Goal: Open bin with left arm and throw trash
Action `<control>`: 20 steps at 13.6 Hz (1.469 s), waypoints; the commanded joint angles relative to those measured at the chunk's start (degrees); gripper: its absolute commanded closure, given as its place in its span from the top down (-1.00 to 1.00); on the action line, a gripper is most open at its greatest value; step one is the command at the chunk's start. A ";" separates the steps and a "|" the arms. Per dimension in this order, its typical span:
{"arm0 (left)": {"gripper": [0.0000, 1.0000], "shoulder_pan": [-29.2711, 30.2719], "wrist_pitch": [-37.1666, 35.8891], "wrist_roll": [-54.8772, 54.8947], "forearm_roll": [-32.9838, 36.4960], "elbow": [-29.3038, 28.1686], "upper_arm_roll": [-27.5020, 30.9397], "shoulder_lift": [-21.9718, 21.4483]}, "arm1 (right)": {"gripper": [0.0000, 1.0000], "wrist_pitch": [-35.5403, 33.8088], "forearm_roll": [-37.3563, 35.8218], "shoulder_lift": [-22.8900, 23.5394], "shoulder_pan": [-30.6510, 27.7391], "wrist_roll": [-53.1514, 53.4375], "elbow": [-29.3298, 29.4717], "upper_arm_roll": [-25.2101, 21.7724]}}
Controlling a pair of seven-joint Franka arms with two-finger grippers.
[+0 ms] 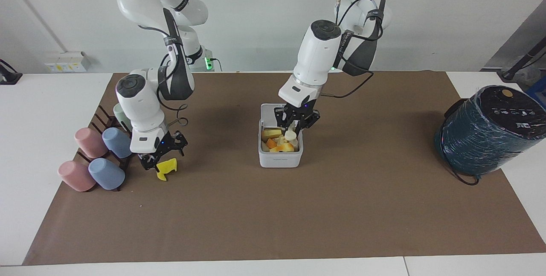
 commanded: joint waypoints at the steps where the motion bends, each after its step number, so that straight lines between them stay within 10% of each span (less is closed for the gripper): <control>1: 1.00 -0.39 -1.62 -0.24 -0.42 0.61 1.01 -0.79 | 1.00 2.62 -1.15 1.93 -2.40 -3.91 -0.46 0.95; 5: 1.00 -0.13 -2.32 -0.24 -0.16 0.79 1.10 -1.14 | 0.85 2.80 -1.15 3.70 -3.28 -5.66 -0.54 0.95; 7: 1.00 0.31 -4.24 -0.15 -0.07 1.75 1.54 -1.14 | -0.47 2.28 -1.07 3.79 -2.67 -5.15 -0.28 0.95; 9: 1.00 2.41 -9.50 0.72 0.54 4.64 2.50 -1.49 | -1.00 1.31 -1.07 3.62 -2.58 -2.62 0.33 1.03; 20: 1.00 27.20 -31.23 36.38 6.16 9.14 3.74 -10.89 | -1.00 -19.98 2.00 0.45 9.62 43.49 18.17 6.30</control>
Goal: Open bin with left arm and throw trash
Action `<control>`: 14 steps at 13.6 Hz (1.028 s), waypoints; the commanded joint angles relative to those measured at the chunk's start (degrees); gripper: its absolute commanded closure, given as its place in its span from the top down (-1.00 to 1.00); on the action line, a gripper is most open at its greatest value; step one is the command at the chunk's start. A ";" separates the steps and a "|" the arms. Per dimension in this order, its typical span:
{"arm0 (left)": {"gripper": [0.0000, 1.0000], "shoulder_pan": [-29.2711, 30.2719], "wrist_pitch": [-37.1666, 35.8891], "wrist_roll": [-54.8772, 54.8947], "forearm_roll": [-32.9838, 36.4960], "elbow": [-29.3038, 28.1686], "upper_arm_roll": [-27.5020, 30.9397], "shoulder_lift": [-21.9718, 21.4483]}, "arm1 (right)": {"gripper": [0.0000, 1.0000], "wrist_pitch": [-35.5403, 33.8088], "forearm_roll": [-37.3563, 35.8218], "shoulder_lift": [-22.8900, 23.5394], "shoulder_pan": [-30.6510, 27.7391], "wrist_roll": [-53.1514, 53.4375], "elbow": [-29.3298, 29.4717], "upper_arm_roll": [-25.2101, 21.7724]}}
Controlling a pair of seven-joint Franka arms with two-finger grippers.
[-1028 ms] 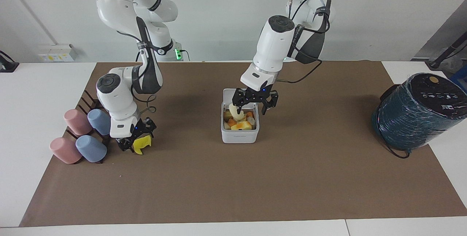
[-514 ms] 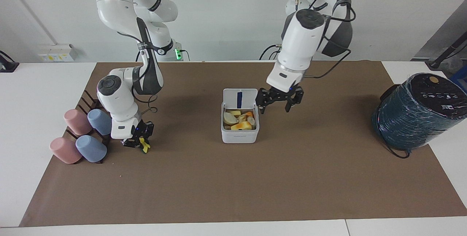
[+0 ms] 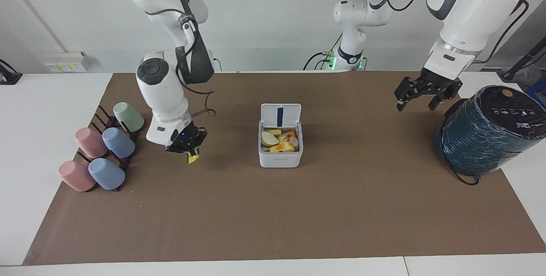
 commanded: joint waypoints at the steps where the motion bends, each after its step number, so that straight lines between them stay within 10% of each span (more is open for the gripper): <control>1: 1.00 2.20 -3.19 5.57 3.13 -0.67 -0.36 -1.90 | -1.00 1.27 2.73 1.45 3.86 12.73 3.16 1.14; 10: 1.00 3.26 -1.97 6.38 3.22 -4.18 -0.45 -4.37 | -0.97 12.53 7.23 4.62 15.48 28.51 2.90 1.14; 12: 1.00 3.26 -1.01 6.38 3.22 -4.71 -0.45 -4.55 | 0.28 12.71 7.23 4.79 15.74 28.51 2.20 1.14; 14: 1.00 3.09 -1.27 5.68 3.22 -4.71 -0.45 -4.55 | 1.00 12.53 7.23 4.70 16.62 28.69 1.93 1.14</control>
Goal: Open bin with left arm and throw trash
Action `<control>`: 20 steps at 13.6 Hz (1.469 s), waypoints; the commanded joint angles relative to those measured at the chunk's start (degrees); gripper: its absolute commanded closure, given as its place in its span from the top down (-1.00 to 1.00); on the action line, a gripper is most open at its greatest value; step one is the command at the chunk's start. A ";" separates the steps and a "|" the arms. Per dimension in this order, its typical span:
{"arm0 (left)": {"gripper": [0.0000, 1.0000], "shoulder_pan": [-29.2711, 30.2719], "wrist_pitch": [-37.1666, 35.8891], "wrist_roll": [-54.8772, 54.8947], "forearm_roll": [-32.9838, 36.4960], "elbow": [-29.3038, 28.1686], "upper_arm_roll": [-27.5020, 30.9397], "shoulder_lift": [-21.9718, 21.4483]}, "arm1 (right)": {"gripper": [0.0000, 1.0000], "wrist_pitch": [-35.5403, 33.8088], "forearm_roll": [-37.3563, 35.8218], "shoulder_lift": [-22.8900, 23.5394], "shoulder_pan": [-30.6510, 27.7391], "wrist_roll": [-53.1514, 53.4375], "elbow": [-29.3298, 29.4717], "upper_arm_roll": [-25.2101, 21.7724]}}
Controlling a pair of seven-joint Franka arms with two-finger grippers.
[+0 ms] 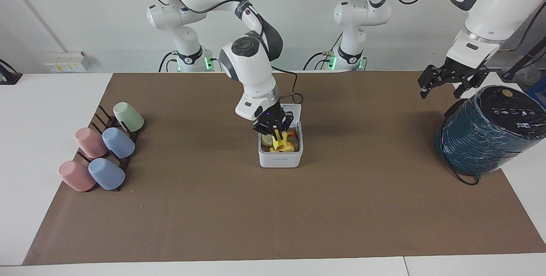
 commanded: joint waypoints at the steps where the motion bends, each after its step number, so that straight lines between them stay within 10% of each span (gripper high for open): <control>1: 1.00 -0.18 0.32 0.07 1.30 -2.66 -0.29 -2.15 | 1.00 0.28 1.07 0.16 0.69 0.50 0.25 -0.07; 8: 1.00 -0.10 0.66 -0.02 1.30 -2.66 -0.29 -2.15 | 1.00 -3.14 -2.43 -6.16 -7.55 0.41 1.31 -1.13; 20: 1.00 -0.10 0.58 -0.02 1.30 -2.66 -0.29 -2.23 | 1.00 -32.66 -8.95 -21.80 -24.51 -7.30 4.21 -1.04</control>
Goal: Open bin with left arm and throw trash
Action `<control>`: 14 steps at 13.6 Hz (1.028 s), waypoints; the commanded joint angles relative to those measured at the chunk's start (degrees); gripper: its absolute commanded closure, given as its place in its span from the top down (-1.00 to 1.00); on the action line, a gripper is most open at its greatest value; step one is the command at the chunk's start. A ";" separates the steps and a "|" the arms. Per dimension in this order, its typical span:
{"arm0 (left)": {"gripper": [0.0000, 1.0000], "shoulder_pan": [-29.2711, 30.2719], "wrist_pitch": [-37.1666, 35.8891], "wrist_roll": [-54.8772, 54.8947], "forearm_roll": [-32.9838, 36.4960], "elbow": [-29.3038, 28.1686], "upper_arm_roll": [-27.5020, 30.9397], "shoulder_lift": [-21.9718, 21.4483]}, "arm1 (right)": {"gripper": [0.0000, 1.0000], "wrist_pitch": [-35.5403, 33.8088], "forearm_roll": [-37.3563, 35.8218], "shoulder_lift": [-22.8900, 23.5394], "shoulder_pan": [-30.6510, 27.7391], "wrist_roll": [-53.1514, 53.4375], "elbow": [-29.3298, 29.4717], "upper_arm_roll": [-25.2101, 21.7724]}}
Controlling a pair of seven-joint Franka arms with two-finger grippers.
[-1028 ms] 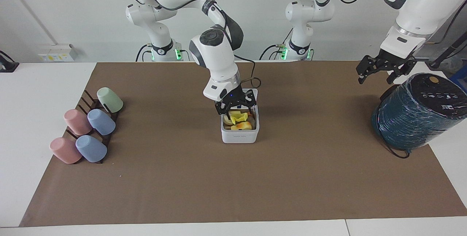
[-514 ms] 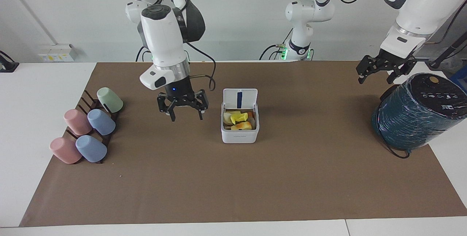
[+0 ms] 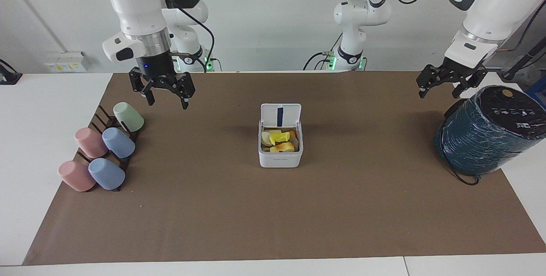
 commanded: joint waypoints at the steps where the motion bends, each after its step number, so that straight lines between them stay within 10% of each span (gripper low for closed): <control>1: 1.00 -0.07 0.60 -0.02 1.30 -2.31 -0.04 -1.94 | 1.00 -5.49 0.10 -3.16 -4.23 -5.37 -0.28 0.57; 9: 1.00 -0.07 0.60 -0.02 1.30 -2.31 -0.04 -1.94 | 1.00 -12.99 4.31 -5.54 -0.75 -19.36 -0.45 -12.51; 14: 1.00 -0.07 0.60 -0.02 1.30 -2.31 -0.04 -1.94 | 1.00 -14.04 4.58 -5.45 -0.64 -17.34 -0.72 -12.79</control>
